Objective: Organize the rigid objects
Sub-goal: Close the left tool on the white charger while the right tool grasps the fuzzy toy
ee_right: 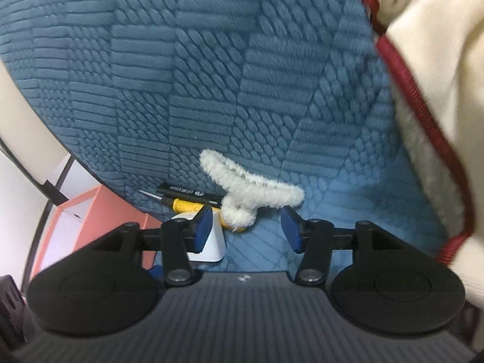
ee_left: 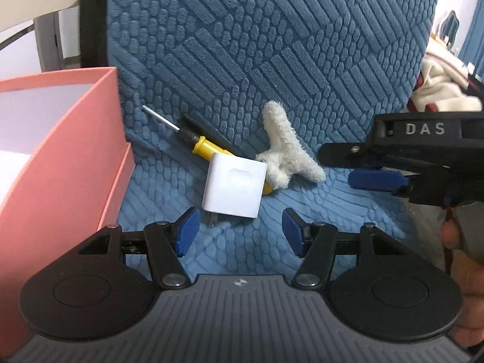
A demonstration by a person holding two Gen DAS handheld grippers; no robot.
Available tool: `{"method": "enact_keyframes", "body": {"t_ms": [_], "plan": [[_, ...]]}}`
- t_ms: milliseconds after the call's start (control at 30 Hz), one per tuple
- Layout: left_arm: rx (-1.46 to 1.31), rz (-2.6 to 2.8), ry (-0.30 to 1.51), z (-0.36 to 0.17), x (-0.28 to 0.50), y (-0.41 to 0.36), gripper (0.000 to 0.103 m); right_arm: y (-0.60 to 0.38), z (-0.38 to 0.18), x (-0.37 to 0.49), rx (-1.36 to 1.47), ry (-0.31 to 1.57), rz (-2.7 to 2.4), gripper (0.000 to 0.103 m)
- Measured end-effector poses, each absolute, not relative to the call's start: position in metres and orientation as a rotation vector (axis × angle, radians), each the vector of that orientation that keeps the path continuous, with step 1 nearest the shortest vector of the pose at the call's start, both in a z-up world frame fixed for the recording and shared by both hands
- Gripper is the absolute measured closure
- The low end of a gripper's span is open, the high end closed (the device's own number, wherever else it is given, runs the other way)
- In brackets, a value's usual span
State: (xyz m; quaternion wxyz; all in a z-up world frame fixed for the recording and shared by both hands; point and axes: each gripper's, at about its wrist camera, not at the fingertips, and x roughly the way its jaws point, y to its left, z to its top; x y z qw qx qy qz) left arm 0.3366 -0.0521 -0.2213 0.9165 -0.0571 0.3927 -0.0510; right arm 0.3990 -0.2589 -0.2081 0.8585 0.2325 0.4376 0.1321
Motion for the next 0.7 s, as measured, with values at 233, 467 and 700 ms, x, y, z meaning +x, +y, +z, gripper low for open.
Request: {"method": "enact_keyframes", "body": {"t_ms": [233,467,700], "plan": [[-0.074,-0.098,0.821,-0.234,0.357,-0.060,0.037,-0.253,-0.234,0.419,0.603,0.983,0.298,0.051],[-0.060,-0.104,0.822,-0.238,0.373,-0.067,0.036,-0.242,-0.250,0.435,0.652,1.019,0.287,0.052],[-0.038,-0.095,0.830,-0.245,0.381,-0.067,0.035,-0.237,-0.261,0.447,0.663,1.036,0.250,0.060]]}}
